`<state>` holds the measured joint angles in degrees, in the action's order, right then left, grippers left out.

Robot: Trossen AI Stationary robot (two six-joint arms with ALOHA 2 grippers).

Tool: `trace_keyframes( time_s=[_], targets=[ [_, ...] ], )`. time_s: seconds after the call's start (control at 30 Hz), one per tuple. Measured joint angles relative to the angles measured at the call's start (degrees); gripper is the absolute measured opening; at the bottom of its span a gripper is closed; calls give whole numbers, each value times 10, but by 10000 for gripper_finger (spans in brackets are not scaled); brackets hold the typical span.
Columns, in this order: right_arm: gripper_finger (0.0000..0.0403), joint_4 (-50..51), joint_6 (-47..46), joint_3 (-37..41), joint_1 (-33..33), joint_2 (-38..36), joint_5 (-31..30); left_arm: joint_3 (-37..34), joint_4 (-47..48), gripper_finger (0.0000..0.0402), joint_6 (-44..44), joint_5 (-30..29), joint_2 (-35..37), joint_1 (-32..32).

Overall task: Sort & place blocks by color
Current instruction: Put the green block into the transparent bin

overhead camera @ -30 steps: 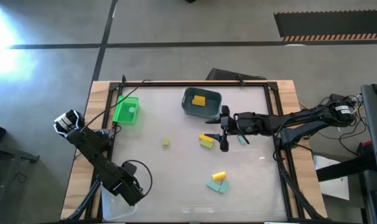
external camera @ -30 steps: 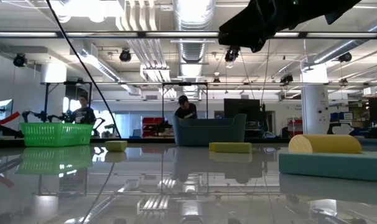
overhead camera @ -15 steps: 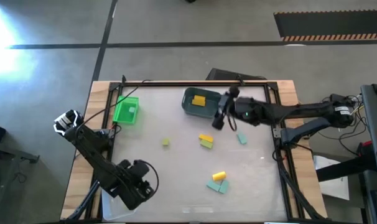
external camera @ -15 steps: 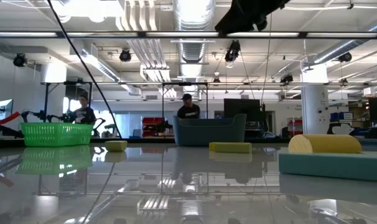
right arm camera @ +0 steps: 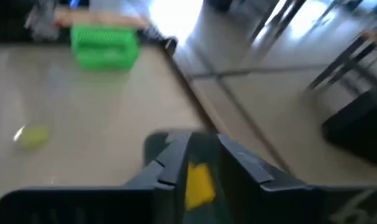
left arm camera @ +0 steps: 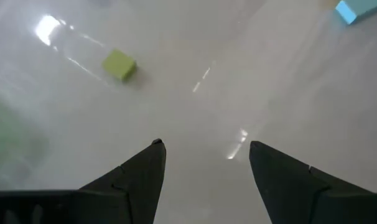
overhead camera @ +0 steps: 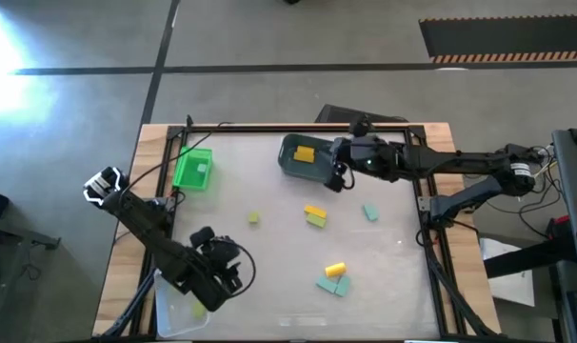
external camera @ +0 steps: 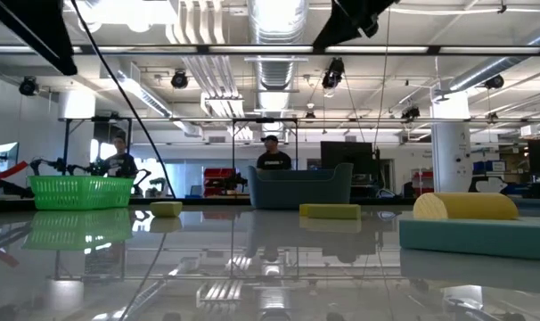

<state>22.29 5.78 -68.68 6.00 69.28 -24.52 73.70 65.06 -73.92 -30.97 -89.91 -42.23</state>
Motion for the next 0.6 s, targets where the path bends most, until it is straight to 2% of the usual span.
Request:
trace_keyframes(
  time_s=[0.1, 0.2, 0.37, 0.5, 0.6],
  targets=[
    [41, 59, -29, -3, -1, -1, 33, 0, 0, 216, 56, -1, 0, 22],
    [17, 140, -77, -2, -1, -5, 39, 0, -1, 216, 109, -7, 0, 47],
    [9, 255, -170, 8, -9, -5, 50, -4, -2, 216, 179, -8, 0, 89],
    [9, 290, -224, 28, -38, -6, 56, -25, -15, 216, 203, -8, 1, 136],
    [9, 276, -242, 51, -67, -6, 54, -50, -44, 213, 229, -9, 1, 174]
  ],
)
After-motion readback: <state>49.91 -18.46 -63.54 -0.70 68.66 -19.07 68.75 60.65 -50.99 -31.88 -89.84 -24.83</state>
